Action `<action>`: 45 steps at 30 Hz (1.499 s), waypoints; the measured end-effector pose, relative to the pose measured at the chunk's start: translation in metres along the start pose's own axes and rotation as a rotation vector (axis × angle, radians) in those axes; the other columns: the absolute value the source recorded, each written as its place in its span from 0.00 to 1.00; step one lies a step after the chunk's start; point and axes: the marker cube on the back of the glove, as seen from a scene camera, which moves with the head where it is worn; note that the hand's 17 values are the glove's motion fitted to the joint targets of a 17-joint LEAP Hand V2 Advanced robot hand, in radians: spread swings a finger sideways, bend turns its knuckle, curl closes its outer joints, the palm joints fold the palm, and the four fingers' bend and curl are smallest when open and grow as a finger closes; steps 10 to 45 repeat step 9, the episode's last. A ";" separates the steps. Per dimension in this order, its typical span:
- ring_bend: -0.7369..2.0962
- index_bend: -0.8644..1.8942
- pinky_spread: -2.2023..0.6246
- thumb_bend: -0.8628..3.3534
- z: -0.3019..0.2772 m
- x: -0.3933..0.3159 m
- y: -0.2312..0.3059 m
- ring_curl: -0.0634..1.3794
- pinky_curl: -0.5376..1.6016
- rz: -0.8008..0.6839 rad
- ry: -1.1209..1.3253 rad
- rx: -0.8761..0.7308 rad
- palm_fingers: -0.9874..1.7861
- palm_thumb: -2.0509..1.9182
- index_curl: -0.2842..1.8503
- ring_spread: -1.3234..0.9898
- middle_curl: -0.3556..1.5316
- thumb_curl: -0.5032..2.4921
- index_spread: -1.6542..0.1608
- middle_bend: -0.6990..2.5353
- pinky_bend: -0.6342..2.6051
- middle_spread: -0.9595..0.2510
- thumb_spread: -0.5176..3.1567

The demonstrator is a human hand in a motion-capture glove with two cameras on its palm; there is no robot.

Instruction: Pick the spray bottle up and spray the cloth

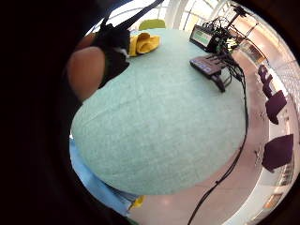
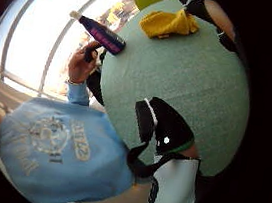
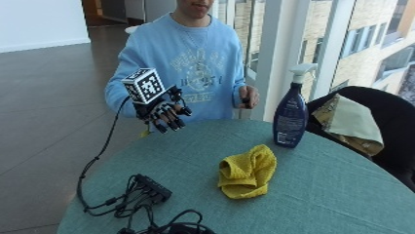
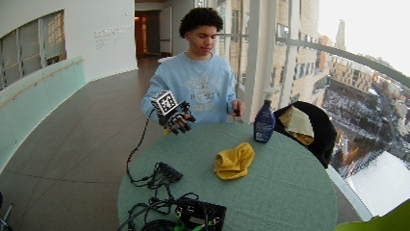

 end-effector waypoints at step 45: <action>0.35 0.35 0.86 0.20 0.002 -0.004 -0.002 0.28 0.43 -0.005 0.012 -0.013 0.60 0.68 0.23 0.57 0.42 0.28 0.69 0.31 0.28 0.74 0.45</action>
